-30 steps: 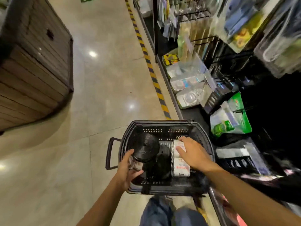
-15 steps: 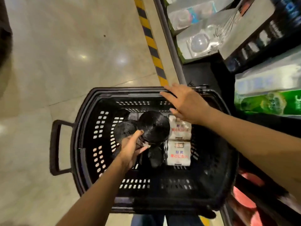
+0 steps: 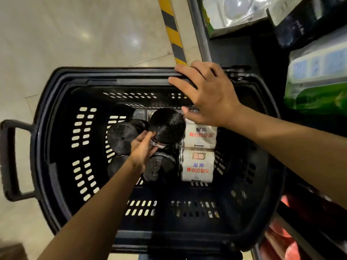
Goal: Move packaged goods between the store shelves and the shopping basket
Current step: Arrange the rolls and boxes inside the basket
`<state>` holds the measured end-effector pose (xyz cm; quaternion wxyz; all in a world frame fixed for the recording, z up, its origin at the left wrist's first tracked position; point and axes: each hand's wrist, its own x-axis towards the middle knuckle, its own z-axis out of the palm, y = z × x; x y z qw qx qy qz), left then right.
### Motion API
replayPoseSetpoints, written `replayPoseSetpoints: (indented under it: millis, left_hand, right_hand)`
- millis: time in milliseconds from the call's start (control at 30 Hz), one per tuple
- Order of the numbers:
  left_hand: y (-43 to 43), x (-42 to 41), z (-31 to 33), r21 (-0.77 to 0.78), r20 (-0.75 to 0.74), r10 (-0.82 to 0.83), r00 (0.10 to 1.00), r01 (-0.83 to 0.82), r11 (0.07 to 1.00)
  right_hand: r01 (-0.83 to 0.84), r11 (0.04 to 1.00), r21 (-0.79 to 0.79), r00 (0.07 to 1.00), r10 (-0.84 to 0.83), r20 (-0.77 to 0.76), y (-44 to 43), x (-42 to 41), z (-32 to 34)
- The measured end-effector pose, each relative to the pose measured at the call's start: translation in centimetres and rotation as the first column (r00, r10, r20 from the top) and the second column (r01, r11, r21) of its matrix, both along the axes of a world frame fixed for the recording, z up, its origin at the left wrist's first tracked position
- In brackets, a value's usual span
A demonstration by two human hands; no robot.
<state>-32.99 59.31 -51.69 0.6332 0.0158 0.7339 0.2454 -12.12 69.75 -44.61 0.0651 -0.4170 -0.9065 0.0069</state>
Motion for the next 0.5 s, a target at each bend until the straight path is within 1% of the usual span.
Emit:
replayPoseSetpoints:
  millis: [100,233,333,367,433,500]
  left_hand:
    - [-0.8,-0.1,-1.1,-0.017,-0.037,-0.102,0.994,0.102,0.995]
    - [-1.0,-0.2,-1.3,-0.048,-0.059,-0.116,0.992,0.113,0.992]
    - [-0.5,0.3,-1.2,-0.045,-0.103,-0.172,0.98,0.168,0.985]
    - [-0.4,0.5,-1.4,-0.038,-0.149,-0.215,0.965,0.212,0.977]
    - [-0.5,0.8,-1.3,-0.088,-0.292,-0.346,0.892,0.335,0.938]
    - [-0.8,0.9,-1.3,-0.142,-0.362,-0.41,0.837,0.385,0.912]
  right_hand:
    - [0.004,1.0,0.028,0.999,-0.003,-0.032,-0.1,-0.1,-0.3]
    - [0.012,0.999,0.052,0.999,-0.01,-0.035,-0.1,-0.2,-0.4]
    - [0.028,0.998,0.055,0.999,-0.026,-0.026,-0.1,-0.2,-0.4]
    - [0.028,0.998,0.055,0.999,-0.027,-0.022,-0.1,-0.2,-0.4]
    - [0.028,0.998,0.053,0.999,-0.027,-0.019,-0.2,-0.3,-0.4]
    - [0.031,0.998,0.048,0.999,-0.03,-0.02,-0.2,-0.3,-0.3]
